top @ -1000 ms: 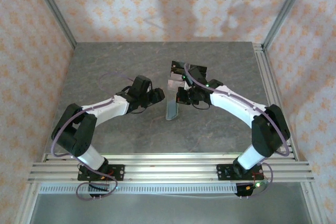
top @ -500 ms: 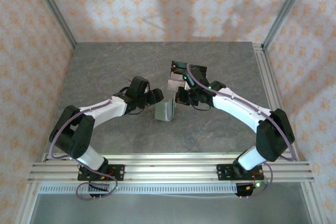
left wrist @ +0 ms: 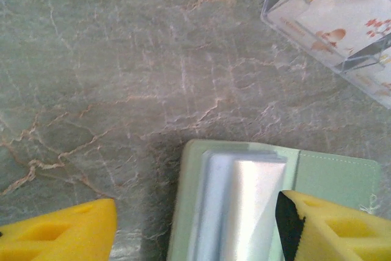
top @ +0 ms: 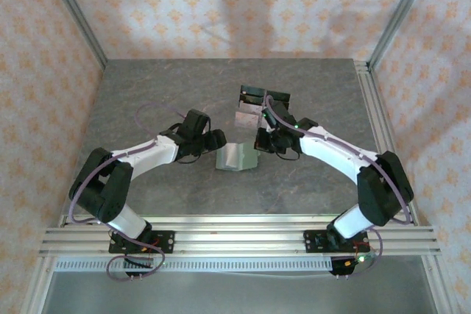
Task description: Put the credit cards into the card holder
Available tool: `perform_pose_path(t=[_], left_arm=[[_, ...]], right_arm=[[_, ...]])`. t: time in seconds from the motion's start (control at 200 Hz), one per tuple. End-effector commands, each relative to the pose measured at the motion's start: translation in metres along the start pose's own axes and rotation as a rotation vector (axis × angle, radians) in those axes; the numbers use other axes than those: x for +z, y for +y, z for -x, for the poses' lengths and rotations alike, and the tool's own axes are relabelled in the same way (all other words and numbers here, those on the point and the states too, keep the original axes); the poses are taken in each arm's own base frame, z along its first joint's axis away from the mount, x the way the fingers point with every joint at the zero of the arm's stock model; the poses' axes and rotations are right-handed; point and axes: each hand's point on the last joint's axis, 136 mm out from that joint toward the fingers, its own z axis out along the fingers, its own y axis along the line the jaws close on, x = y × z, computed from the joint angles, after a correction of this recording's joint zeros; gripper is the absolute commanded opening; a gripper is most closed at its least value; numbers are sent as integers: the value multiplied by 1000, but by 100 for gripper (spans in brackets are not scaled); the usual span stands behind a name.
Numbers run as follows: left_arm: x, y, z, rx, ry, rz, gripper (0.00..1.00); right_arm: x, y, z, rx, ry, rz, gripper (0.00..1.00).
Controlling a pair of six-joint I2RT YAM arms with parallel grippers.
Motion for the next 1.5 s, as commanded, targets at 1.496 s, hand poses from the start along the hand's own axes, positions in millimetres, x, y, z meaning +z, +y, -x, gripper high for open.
perform_pose_path(t=[1.496], left_arm=[[6,-12,-8,139,102,-11,77]], right_arm=[[86,-49,-42,36,136,-135,15]])
